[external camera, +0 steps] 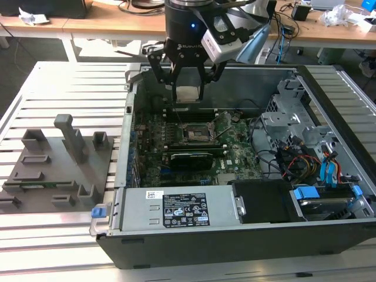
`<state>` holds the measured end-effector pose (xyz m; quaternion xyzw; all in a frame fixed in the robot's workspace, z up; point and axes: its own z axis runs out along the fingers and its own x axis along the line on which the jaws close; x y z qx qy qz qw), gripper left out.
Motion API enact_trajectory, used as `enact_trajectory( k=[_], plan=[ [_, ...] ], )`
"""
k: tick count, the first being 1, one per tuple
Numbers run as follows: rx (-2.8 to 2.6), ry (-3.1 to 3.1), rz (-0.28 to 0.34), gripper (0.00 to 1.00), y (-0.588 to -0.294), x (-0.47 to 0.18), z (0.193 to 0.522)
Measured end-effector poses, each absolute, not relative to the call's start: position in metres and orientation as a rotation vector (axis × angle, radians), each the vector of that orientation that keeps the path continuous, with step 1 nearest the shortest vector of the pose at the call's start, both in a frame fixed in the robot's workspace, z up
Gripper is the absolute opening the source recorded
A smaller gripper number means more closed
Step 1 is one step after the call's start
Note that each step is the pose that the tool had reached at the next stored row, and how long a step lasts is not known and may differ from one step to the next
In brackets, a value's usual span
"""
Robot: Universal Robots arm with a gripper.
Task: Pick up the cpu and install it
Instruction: 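Pick up the cpu and move it towards the insertion slot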
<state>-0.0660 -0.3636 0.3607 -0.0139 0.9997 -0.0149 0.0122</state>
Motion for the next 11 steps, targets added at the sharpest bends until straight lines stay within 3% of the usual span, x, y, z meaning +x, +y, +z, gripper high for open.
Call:
enact_trajectory(
  k=[11],
  plan=[
    [-0.043,3.116,-0.048,0.55,-0.357,-0.041,0.345]
  ],
)
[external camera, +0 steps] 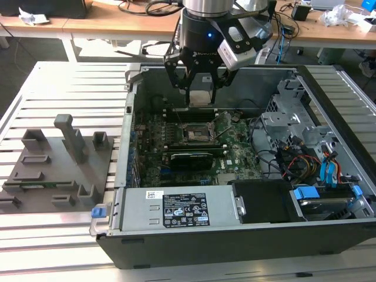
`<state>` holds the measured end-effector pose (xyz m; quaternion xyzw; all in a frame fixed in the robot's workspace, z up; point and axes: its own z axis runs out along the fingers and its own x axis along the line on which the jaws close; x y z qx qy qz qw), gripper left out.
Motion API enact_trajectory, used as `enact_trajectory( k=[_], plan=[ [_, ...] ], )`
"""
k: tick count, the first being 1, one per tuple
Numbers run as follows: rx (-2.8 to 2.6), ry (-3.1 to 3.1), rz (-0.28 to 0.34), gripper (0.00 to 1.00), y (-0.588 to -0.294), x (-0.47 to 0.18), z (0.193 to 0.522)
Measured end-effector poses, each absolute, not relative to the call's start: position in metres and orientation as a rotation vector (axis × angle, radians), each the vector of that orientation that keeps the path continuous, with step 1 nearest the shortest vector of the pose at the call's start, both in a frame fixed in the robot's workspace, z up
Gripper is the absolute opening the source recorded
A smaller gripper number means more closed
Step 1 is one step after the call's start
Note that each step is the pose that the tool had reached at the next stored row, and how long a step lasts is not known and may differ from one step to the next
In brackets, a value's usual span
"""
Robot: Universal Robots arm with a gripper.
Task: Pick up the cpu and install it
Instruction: 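Pick up the cpu and move it towards the insertion slot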
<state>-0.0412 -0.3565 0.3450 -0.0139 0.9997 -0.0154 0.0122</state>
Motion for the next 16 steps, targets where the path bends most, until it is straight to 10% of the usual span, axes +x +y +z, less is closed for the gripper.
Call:
enact_trajectory(
  k=[16],
  plan=[
    [-0.079,3.116,-0.048,0.55,-0.333,-0.028,0.302]
  ],
)
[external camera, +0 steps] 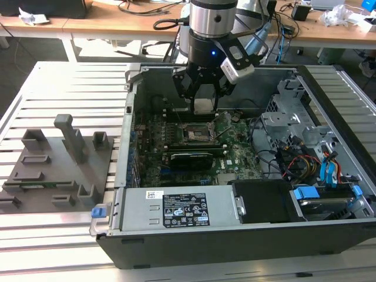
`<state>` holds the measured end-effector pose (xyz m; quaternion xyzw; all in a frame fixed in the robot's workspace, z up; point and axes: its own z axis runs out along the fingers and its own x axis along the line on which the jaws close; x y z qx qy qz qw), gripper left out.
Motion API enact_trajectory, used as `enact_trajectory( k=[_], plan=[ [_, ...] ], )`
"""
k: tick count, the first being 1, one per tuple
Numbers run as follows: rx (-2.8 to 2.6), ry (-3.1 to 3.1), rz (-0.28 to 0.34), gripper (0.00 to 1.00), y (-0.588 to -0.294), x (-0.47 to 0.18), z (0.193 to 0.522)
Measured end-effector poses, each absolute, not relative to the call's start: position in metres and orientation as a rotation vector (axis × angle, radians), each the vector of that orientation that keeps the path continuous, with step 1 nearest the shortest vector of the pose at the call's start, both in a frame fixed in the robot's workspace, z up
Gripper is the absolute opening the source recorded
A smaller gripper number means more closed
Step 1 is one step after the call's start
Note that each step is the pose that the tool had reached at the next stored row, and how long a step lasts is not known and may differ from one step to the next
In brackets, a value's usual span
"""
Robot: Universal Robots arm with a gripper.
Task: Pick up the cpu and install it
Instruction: 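Pick up the cpu and move it towards the insertion slot, then place the cpu into insertion slot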
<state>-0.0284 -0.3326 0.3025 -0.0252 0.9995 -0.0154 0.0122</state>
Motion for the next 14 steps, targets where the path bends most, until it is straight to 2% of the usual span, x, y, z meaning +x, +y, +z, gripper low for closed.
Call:
enact_trajectory(
  k=[14],
  plan=[
    [-0.081,3.116,-0.048,0.55,-0.3308,-0.0281,0.2978]
  ],
)
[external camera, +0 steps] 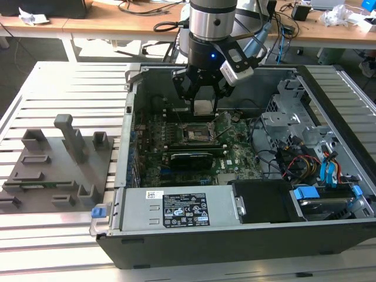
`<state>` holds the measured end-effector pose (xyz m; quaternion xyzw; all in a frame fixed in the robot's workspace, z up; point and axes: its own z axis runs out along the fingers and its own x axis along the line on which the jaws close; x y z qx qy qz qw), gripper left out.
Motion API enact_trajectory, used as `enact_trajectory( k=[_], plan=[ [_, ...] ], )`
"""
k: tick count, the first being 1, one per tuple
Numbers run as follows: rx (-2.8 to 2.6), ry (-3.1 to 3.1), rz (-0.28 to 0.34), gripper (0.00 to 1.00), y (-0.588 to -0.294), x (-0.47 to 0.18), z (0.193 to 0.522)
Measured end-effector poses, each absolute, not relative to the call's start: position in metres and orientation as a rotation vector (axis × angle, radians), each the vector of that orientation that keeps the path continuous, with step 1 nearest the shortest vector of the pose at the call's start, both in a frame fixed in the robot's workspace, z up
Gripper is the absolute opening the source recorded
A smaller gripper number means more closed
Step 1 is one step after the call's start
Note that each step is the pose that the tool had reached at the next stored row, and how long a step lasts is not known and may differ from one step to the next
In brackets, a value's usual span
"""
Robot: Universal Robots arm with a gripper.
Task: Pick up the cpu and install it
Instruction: 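Place the cpu into insertion slot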
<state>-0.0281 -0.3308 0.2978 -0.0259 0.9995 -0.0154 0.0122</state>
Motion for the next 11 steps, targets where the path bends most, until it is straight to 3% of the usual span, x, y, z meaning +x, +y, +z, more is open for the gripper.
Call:
enact_trajectory(
  k=[11],
  plan=[
    [-0.039,3.117,-0.051,0.55,-0.3308,-0.0280,0.2977]
  ],
)
